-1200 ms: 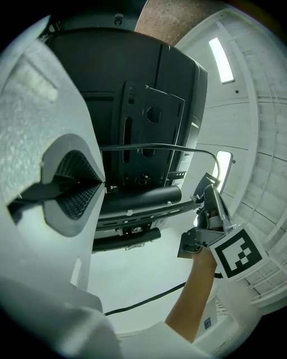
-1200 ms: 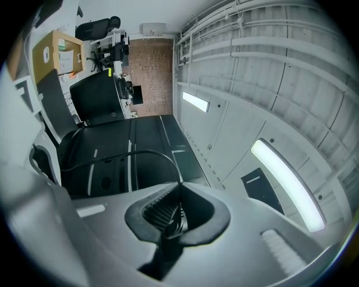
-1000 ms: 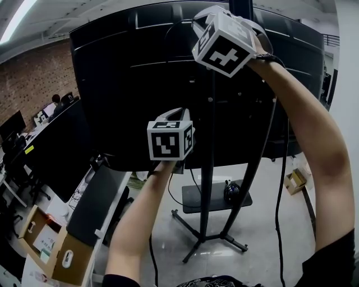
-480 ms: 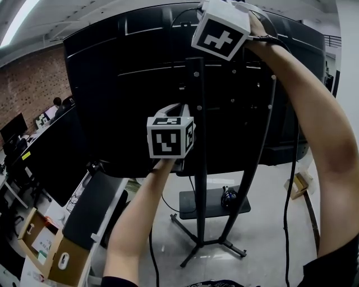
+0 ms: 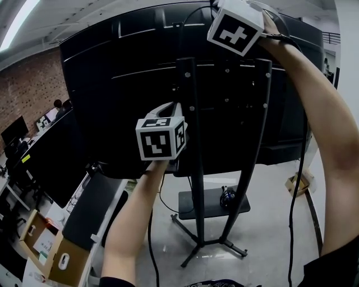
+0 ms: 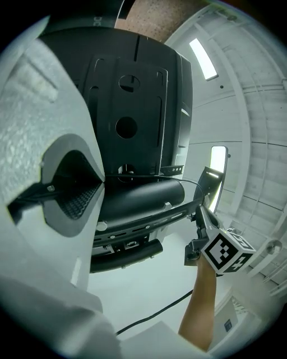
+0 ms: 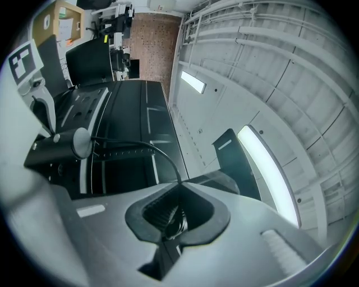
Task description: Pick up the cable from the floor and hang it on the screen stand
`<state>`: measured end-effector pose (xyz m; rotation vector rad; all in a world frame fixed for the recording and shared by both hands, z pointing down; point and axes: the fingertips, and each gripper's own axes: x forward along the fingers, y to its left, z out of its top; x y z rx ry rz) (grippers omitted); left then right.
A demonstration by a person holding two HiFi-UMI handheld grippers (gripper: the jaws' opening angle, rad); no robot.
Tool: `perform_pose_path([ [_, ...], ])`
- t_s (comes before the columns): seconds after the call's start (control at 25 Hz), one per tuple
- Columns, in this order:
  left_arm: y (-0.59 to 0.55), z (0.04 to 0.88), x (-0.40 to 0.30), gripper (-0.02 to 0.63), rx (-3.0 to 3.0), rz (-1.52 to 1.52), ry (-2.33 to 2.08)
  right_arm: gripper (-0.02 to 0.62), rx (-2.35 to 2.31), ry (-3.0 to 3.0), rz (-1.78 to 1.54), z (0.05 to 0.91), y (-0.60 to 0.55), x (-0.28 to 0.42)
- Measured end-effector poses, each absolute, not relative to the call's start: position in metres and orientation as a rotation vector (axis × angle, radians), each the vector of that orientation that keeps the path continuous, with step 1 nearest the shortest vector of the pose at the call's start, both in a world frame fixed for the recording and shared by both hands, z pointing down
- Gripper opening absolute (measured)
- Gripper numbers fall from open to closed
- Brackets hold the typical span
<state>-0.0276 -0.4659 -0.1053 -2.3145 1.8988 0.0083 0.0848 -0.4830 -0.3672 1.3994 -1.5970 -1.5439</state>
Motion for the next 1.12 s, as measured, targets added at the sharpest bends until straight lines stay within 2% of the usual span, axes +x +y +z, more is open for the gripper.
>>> perform_pose_path([
  [0.64, -0.462, -0.121, -0.033, -0.002, -2.302, 0.100, 1.922, 0.020, 1.393, -1.576, -1.434, -0.342, -0.501, 0.160],
  [1.12, -0.464, -0.120, -0.032, -0.002, -2.323, 0.128, 1.918, 0.018, 1.488, -1.518, -1.337, -0.336, -0.505, 0.243],
])
